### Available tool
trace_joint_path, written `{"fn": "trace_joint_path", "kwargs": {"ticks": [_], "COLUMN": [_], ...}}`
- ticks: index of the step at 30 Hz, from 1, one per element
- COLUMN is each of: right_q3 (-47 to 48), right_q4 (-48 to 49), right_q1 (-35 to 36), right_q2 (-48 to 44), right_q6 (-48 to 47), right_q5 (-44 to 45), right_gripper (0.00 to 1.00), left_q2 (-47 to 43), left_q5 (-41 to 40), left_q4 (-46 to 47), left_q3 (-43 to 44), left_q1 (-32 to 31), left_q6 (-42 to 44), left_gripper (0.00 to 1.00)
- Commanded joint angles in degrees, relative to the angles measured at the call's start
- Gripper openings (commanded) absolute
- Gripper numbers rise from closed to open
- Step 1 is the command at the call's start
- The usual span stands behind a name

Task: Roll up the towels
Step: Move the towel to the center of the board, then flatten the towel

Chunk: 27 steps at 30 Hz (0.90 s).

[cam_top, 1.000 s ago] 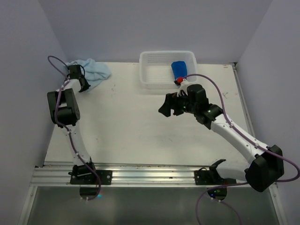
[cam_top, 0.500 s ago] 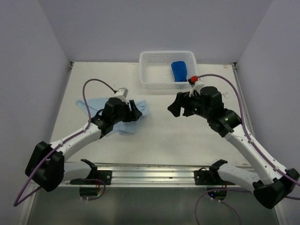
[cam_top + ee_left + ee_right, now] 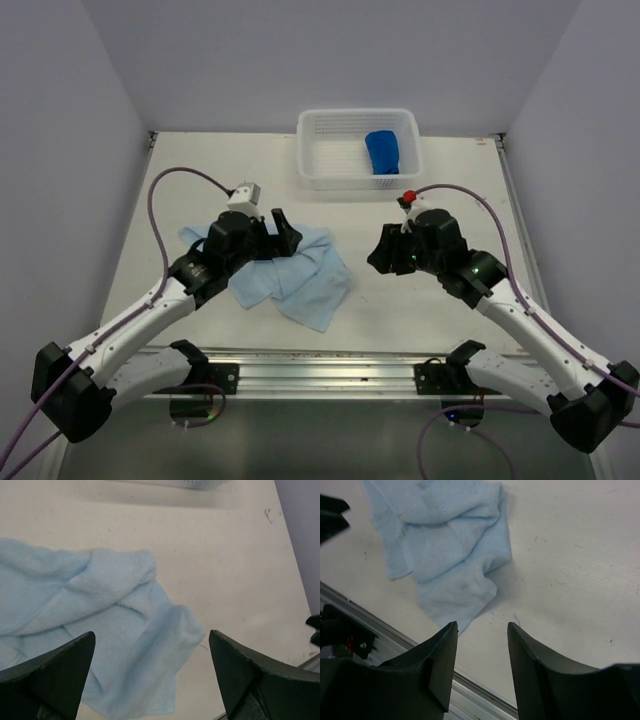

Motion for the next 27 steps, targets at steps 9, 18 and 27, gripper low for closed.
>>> {"fn": "trace_joint_path", "kwargs": {"ticks": [9, 18, 27], "right_q3": [6.71, 19.09, 16.93], "right_q4": [5.78, 5.44, 0.06], "right_q1": [16.64, 16.55, 16.55], "right_q2": [25.68, 40.81, 42.77], "right_q6": [4.33, 1.61, 5.82], "right_q5": [10.36, 9.85, 17.5], "right_gripper": [0.69, 0.68, 0.68], "left_q2": [-2.97, -0.34, 8.1], "left_q5": [8.09, 4.93, 12.22], "left_q4": [-9.21, -8.33, -4.21], "left_q3": [5.35, 3.86, 1.84], "left_q1": [29.37, 37.04, 48.55], "left_q6": [9.38, 14.48, 13.43], "left_gripper": [1.0, 1.0, 1.0]}}
